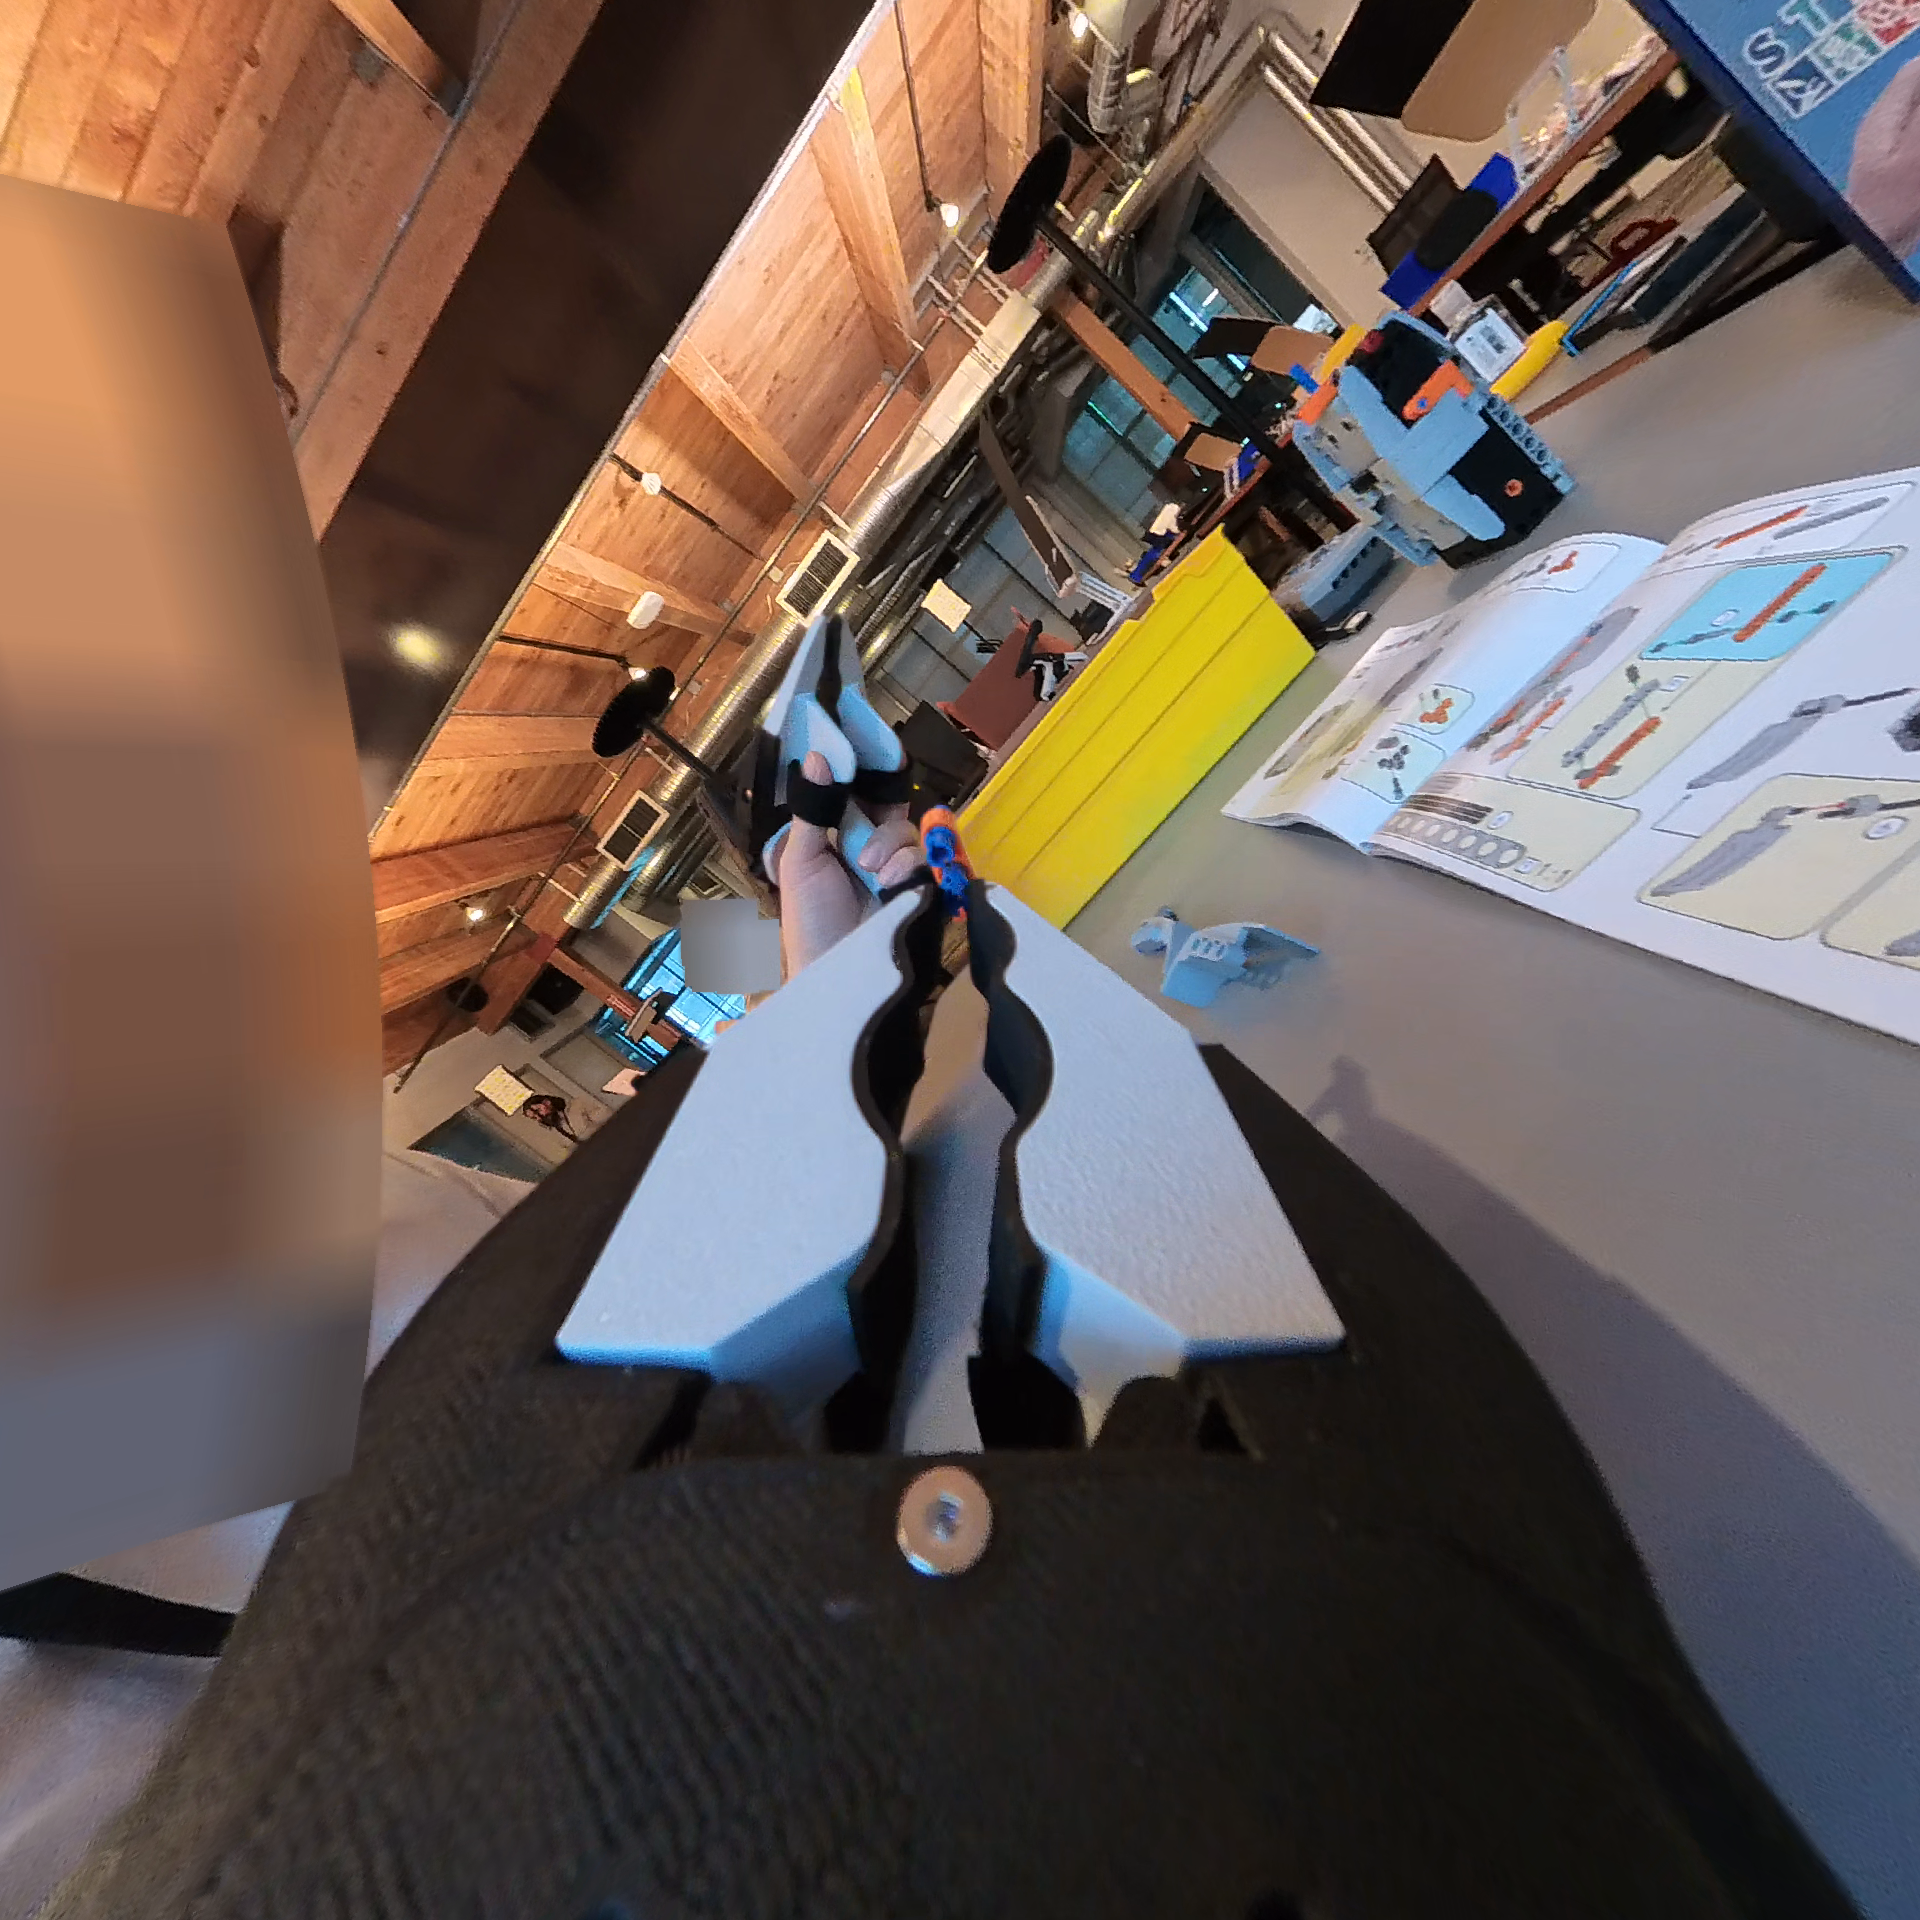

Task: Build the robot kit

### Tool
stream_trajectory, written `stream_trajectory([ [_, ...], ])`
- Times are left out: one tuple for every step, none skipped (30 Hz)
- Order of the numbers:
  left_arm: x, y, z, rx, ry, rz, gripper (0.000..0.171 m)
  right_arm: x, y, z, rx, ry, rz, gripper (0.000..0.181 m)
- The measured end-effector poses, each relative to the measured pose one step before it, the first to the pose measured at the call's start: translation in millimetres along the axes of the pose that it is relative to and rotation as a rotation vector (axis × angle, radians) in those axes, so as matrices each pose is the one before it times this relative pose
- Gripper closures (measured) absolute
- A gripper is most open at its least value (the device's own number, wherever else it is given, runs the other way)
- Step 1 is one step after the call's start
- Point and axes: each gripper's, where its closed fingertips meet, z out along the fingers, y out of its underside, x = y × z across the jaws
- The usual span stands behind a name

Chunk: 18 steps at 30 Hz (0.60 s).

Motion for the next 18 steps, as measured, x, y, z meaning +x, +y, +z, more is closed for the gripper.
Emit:
stream_trajectory([
  [-1.17, 1.3, 0.48, -0.00923, 0.003, -0.0137, 0.17, 2.41, 0.18, 0.1, -0.0041, 0.0083, -0.0003, 0.178],
  [0.89, 1.36, 0.53, -0.00746, 0.006, -0.0074, 0.17, 1.79, 0.09, 0.04, -0.0028, 0.0053, 0.0006, 0.178],
  [1.98, 1.53, 0.72, -0.00776, 0.0046, 0.0033, 0.17, 1.4, 0.31, 0.04, -0.0031, 0.0039, 0.0015, 0.178],
  [2.08, 1.64, 0.55, -0.00931, 0.0015, 0.0125, 0.17, 1.58, 0.44, -0.05, -0.0031, 0.0064, 0.0001, 0.178],
  [2.01, 1.25, 0.51, -0.00867, 0.0004, 0.0158, 0.17, 1.71, 0.5, -0.2, -0.0032, 0.008, -0.0014, 0.178],
  [1.95, 1.07, 0.62, -0.00731, 0.0018, 0.0138, 0.169, 1.23, 0.73, -0.09, -0.0043, 0.0051, -0.0006, 0.178],
  [1.56, 1.06, 0.61, -0.00783, 0.0035, 0.0089, 0.169, 1.03, 0.54, -0.08, -0.0029, 0.0027, 0.0008, 0.178],
  [1.04, 1.25, 0.59, -0.00802, 0.0033, 0.0021, 0.169, 0.9, 0.42, 0.11, -0.0017, 0.0019, 0.0028, 0.178],
  [0.51, 1.5, 0.71, -0.00752, 0.0038, -0.0039, 0.169, 0.98, 0.61, 0.16, -0.0025, 0.0014, 0.0037, 0.178],
  [0.14, 1.88, 0.84, -0.00977, 0.0044, -0.0075, 0.169, 0.91, 0.69, 0.22, -0.0042, 0.0008, 0.0039, 0.178],
  [-0.47, 2.23, 0.83, -0.01256, 0.0027, -0.0096, 0.168, 0.51, 0.72, 0.5, -0.0044, -0.0002, 0.003, 0.178],
  [-0.66, 2.22, 0.98, -0.01238, 0.0015, -0.0095, 0.168, 0.78, 0.25, 0.6, -0.0027, 0.0006, -0.0003, 0.178],
  [-0.27, 2.01, 1.03, -0.0116, 0.0025, -0.0075, 0.167, 0.84, -0.21, 0.89, -0.0019, 0.0016, -0.002, 0.178],
  [0.02, 1.93, 1.39, -0.01159, 0.0032, -0.0054, 0.167, 0.88, -0.54, 1.44, -0.0039, 0.0012, -0.0054, 0.178],
  [0.07, 1.95, 2.0, -0.01231, 0.0026, -0.0026, 0.167, 1.76, -0.44, 1.75, -0.0073, 0.0063, -0.011, 0.178],
  [0.16, 1.73, 2.54, -0.01304, 0.0023, 0.0016, 0.167, 1.97, -0.05, 2.08, -0.0123, 0.0086, -0.017, 0.178],
  [0.15, 1.1, 3.39, -0.01221, 0.0022, 0.0066, 0.168, 2.02, 1.02, 2.12, -0.0183, 0.0094, -0.0199, 0.178],
  [0.58, 0.36, 4.25, -0.01231, 0.0032, 0.0107, 0.168, 2.67, 1.31, 2.06, -0.0192, 0.0125, -0.02, 0.178],
])
